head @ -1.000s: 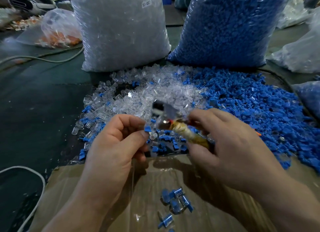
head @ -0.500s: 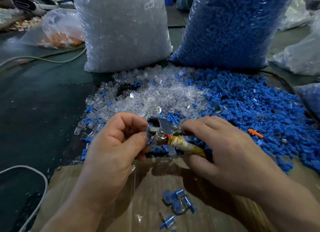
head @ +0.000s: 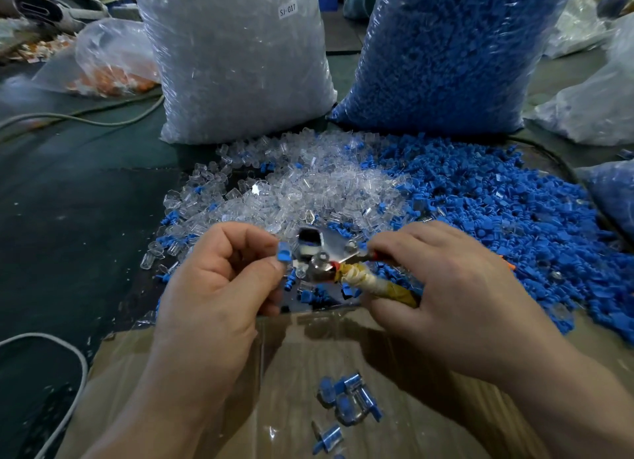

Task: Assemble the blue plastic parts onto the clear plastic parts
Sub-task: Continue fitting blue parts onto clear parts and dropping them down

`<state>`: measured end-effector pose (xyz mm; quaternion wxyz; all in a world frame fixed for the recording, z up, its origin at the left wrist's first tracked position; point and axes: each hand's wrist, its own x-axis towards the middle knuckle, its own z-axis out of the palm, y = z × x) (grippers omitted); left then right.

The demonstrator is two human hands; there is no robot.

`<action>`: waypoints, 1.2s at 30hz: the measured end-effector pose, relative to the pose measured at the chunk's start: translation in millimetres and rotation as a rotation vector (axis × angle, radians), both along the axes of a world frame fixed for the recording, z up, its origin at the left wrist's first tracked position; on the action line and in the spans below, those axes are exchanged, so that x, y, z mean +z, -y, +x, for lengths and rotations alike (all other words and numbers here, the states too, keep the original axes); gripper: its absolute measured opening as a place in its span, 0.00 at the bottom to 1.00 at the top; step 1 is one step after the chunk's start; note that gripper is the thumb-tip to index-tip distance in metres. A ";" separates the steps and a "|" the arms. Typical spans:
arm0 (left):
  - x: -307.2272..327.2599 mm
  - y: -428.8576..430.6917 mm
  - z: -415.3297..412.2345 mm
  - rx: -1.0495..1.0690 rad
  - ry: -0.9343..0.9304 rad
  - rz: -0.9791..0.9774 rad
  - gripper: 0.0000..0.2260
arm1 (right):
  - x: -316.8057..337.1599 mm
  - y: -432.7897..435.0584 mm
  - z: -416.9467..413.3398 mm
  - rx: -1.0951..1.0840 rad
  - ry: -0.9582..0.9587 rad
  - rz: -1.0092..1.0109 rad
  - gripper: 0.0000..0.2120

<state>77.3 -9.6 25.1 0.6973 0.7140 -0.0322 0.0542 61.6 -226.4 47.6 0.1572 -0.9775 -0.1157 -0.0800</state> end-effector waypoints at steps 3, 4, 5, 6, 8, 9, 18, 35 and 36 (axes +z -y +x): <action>-4.4 -0.6 2.3 0.006 -0.125 0.075 0.15 | -4.5 8.8 9.4 -0.140 -0.003 -0.134 0.29; -4.9 1.6 1.5 -0.029 -0.174 0.086 0.15 | -5.2 10.3 12.6 -0.177 -0.039 -0.176 0.30; -6.0 4.1 -0.2 -0.064 -0.207 0.105 0.15 | -6.0 10.7 15.2 -0.196 -0.069 -0.208 0.31; -7.3 7.3 -1.8 -0.091 -0.224 0.133 0.15 | -6.8 10.8 17.5 -0.204 -0.092 -0.232 0.32; -9.6 12.7 -3.7 -0.111 -0.233 0.178 0.16 | -8.0 10.1 20.8 -0.211 -0.125 -0.257 0.32; -10.3 14.5 -4.1 -0.107 -0.227 0.194 0.16 | -8.3 10.2 21.2 -0.214 -0.134 -0.260 0.32; -13.8 23.7 -13.7 -0.052 -0.063 0.356 0.09 | -10.8 -27.2 -3.9 0.137 0.146 -0.023 0.12; 11.4 21.7 -13.1 -0.327 -0.361 -0.011 0.18 | -3.3 -33.9 -8.4 0.185 0.322 0.160 0.11; 10.8 21.2 -13.0 -0.321 -0.336 -0.009 0.19 | -2.5 -35.0 -9.3 0.169 0.302 0.181 0.12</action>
